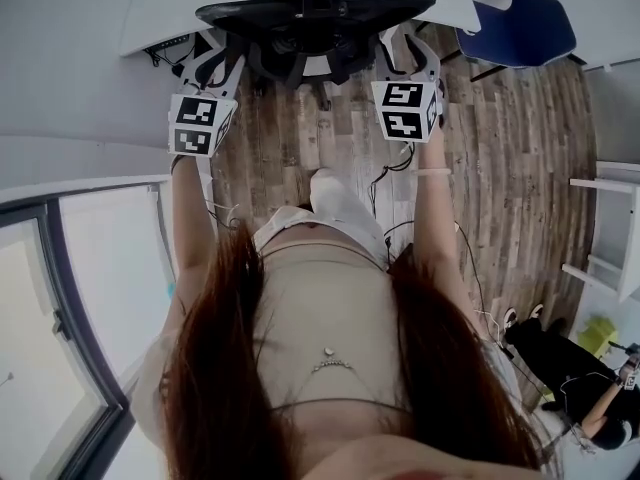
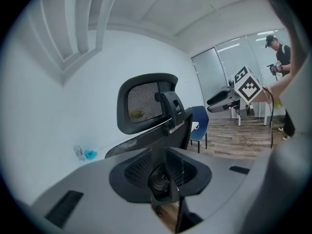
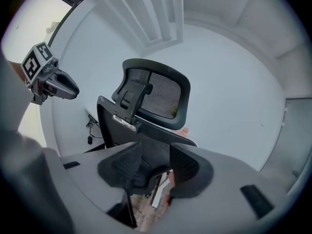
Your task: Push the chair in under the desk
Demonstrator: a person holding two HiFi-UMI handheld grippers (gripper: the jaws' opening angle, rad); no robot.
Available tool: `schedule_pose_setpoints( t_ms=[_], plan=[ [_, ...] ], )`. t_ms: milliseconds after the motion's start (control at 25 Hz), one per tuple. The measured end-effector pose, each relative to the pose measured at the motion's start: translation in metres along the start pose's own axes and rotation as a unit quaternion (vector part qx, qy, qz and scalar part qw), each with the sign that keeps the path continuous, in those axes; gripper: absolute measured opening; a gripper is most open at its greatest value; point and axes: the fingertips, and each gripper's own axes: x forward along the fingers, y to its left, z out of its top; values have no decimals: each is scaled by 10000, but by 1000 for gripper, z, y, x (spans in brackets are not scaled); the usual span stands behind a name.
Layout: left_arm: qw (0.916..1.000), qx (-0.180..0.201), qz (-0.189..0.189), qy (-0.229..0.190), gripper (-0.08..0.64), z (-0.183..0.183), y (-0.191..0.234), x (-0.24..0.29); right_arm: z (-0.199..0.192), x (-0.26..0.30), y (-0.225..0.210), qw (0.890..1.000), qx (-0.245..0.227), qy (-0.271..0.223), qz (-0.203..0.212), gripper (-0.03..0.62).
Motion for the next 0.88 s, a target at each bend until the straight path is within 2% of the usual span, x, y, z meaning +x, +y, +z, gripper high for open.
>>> schedule_pose_setpoints(
  t_ms=[440,880],
  plan=[
    [9995,-171,20,-249,61,-5,-14,-47,1,-40,30,9994,303,-81,138,165],
    [9981,-330,-55,-514,43,-6,-30,-87,8,-80,58,9997,175,-137,25,97]
  ],
)
